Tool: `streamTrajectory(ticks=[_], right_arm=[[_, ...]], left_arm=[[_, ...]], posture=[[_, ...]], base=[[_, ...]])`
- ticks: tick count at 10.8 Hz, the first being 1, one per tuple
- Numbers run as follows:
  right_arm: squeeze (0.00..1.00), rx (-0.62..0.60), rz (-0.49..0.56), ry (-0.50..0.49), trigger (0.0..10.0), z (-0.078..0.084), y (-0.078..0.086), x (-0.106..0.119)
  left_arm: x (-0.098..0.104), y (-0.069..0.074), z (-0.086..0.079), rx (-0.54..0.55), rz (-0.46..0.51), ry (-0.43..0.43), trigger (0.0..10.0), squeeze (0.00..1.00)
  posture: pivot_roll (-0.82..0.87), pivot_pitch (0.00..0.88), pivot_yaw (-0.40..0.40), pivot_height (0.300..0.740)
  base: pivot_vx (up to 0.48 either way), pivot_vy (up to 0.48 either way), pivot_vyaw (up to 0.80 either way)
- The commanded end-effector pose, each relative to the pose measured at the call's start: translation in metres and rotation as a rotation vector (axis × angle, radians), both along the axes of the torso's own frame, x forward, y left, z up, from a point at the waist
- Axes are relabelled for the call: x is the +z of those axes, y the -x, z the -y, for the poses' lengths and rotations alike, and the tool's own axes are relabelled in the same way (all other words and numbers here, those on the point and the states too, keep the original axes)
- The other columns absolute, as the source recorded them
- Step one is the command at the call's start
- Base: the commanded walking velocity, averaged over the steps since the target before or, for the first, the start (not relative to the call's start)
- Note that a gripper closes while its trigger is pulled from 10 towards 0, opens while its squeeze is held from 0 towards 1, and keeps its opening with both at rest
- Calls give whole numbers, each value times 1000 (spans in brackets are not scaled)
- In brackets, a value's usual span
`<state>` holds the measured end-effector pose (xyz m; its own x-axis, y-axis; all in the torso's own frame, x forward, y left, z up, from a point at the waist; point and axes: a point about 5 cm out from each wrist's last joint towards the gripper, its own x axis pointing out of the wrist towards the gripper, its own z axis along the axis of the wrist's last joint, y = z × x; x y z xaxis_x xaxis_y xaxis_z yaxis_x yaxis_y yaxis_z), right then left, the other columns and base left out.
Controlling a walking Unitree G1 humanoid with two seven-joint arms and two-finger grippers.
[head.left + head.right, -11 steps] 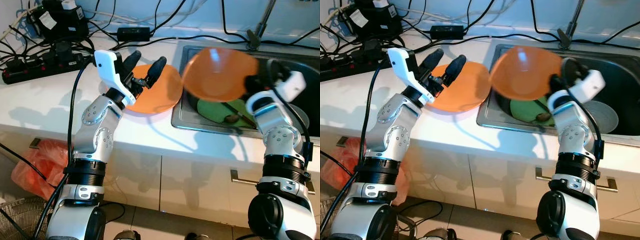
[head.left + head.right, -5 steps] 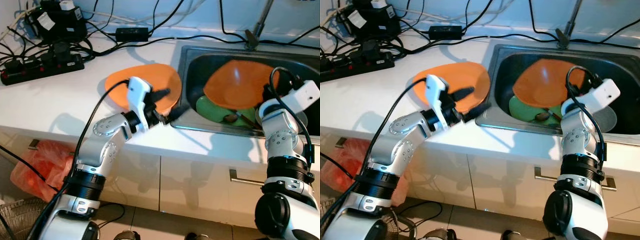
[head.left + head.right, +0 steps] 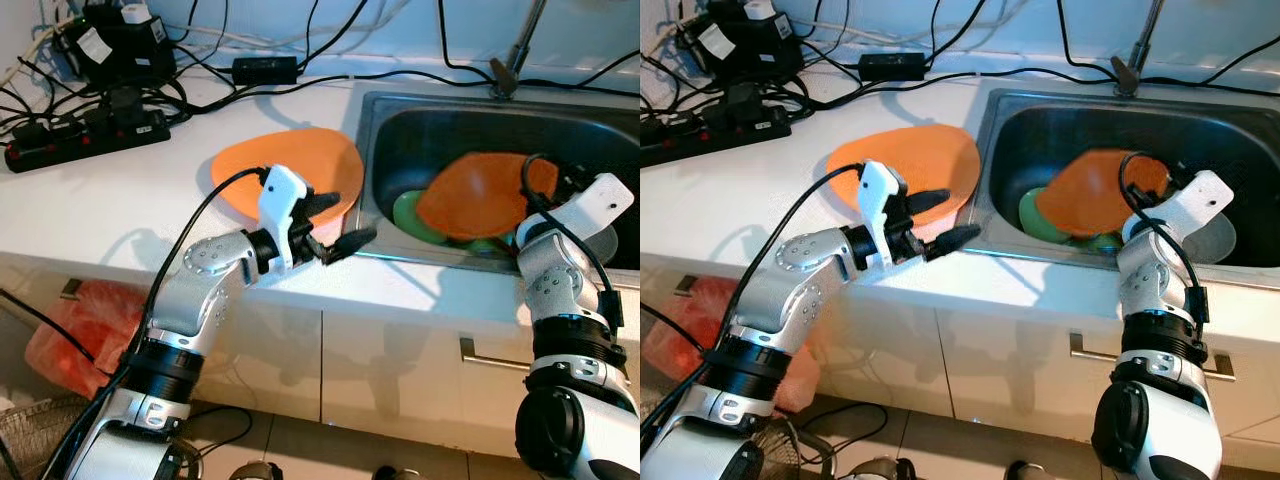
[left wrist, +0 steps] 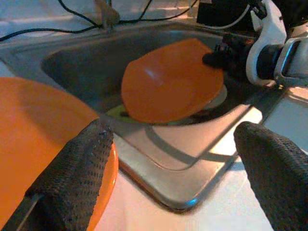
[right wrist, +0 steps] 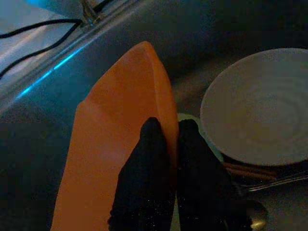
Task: Kitchen organization
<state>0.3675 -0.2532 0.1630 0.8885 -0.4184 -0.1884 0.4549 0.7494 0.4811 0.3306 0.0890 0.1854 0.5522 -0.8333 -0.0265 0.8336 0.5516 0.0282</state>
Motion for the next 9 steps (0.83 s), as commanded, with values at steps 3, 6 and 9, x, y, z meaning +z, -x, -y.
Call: streamTrajectory(ticks=[3,6,9], right_arm=[[0,-14,-95,14,10000,1,3,-17],[0,59,-93,4,10000,-7,-1,-19],[1000,155,-89,26,10000,-21,-9,-19]], left_arm=[[-8,1,-3,-6,-18,-68,10000,0],[-8,1,-2,-16,-17,-69,10000,0],[-5,1,-1,-21,-20,-53,10000,0]], posture=[[33,79,44,740],[34,80,45,740],[39,81,44,740]], base=[[0,0,0],[0,0,0],[0,0,0]])
